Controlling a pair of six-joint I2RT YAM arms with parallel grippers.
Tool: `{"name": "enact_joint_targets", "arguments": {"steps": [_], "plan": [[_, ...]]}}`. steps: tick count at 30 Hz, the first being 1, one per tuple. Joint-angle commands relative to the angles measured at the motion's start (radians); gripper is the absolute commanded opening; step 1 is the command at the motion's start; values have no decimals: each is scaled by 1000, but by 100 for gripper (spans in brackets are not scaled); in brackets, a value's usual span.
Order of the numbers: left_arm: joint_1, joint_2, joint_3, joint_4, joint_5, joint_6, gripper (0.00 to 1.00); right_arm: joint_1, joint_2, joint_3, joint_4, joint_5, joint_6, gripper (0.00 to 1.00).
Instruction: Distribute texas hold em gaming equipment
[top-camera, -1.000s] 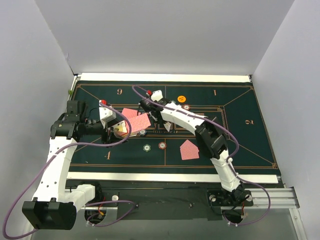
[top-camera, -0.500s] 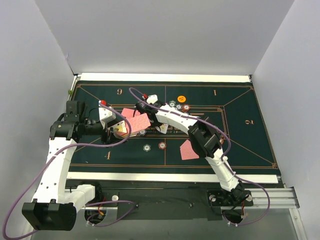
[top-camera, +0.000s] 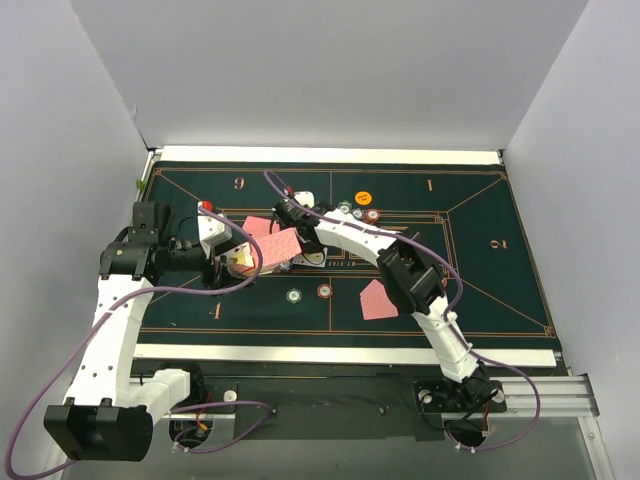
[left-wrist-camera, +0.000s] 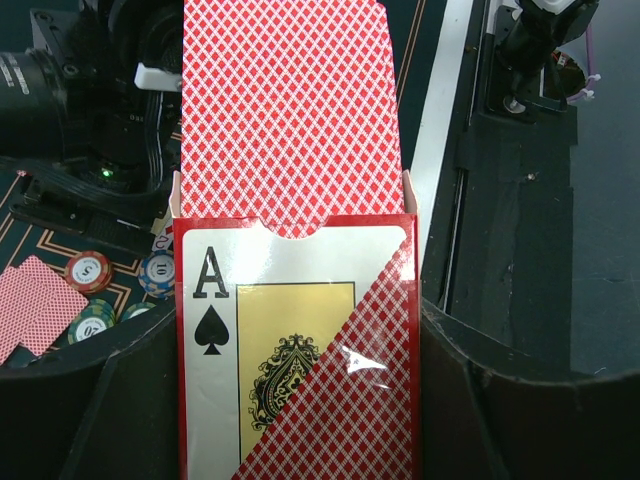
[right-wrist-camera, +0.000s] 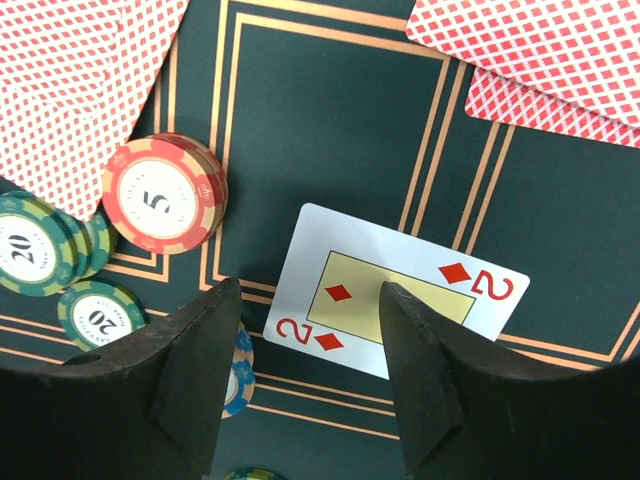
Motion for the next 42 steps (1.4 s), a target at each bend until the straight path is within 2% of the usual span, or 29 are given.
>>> {"name": "enact_joint_targets", "arguments": {"steps": [1, 10, 15, 18, 23, 28, 33, 42], "plan": [[6, -15, 48, -6, 36, 20, 0, -28, -80, -48, 15, -40, 18, 54], [8, -12, 43, -3, 39, 23, 0, -60, -302, -128, 95, -125, 28, 57], [8, -9, 45, 0, 37, 21, 0, -91, -492, -161, 95, -171, 36, 65], [8, -12, 42, 2, 34, 21, 0, -125, -595, -258, 111, -217, 70, 70], [10, -15, 31, 6, 33, 23, 0, -165, -830, -468, 268, -359, 198, 79], [11, -14, 30, 6, 28, 26, 0, -163, -964, -634, 392, -491, 324, 91], [11, -6, 25, 8, 28, 27, 0, -134, -1030, -708, 489, -550, 389, 93], [11, -2, 23, 14, 30, 26, 0, -34, -1027, -685, 541, -548, 436, 95]]}}
